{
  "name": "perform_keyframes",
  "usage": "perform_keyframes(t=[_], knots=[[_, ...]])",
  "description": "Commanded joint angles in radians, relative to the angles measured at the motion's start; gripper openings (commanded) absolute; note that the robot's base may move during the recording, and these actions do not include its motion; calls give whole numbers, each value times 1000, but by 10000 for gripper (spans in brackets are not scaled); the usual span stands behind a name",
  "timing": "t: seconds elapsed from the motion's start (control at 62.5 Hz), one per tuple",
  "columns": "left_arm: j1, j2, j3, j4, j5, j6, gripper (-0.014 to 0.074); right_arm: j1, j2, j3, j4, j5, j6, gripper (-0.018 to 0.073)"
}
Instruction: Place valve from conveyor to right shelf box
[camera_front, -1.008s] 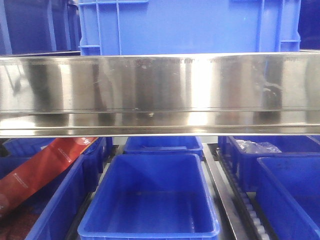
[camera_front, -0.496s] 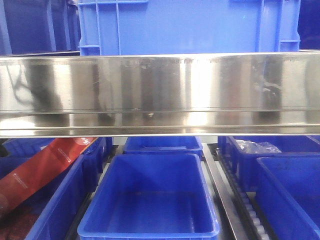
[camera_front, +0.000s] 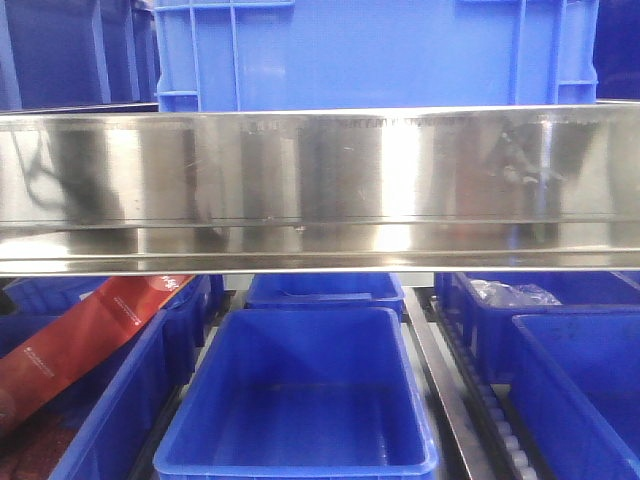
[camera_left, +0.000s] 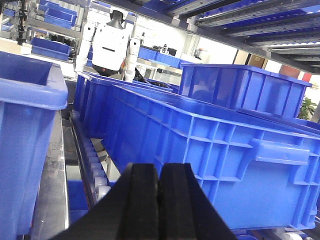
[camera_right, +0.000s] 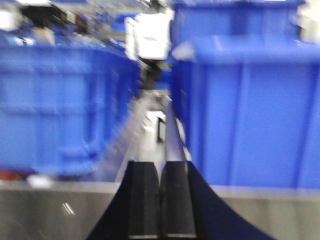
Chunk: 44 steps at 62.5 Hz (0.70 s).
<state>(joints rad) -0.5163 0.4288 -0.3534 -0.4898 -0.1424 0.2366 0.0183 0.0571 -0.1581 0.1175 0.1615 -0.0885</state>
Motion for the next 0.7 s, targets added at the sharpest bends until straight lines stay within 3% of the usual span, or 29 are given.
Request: perform_keyframes(t=[0.0,0.096,0.384,0.496,0.688], knots=[[-6,-7,-1,-1,-16,-1,-111,-33,-57,80,-8,-36,-6,-167],[-6,-7,-1,-1,-16,-1,-111,-33,-57,158,-8,-64,-6,-167],[-6,-7,-1,-1,-17,-1,-111,-24,-57,158,-25,-219,-6,-167],[-6,-7,-1,-1,-17,-1,-111,-18,-57,158,-72,-208,-6,-167],[-6,-7,-1,-1,-17,-1,-111,-18,-57,158,-72,-189,18,-167]])
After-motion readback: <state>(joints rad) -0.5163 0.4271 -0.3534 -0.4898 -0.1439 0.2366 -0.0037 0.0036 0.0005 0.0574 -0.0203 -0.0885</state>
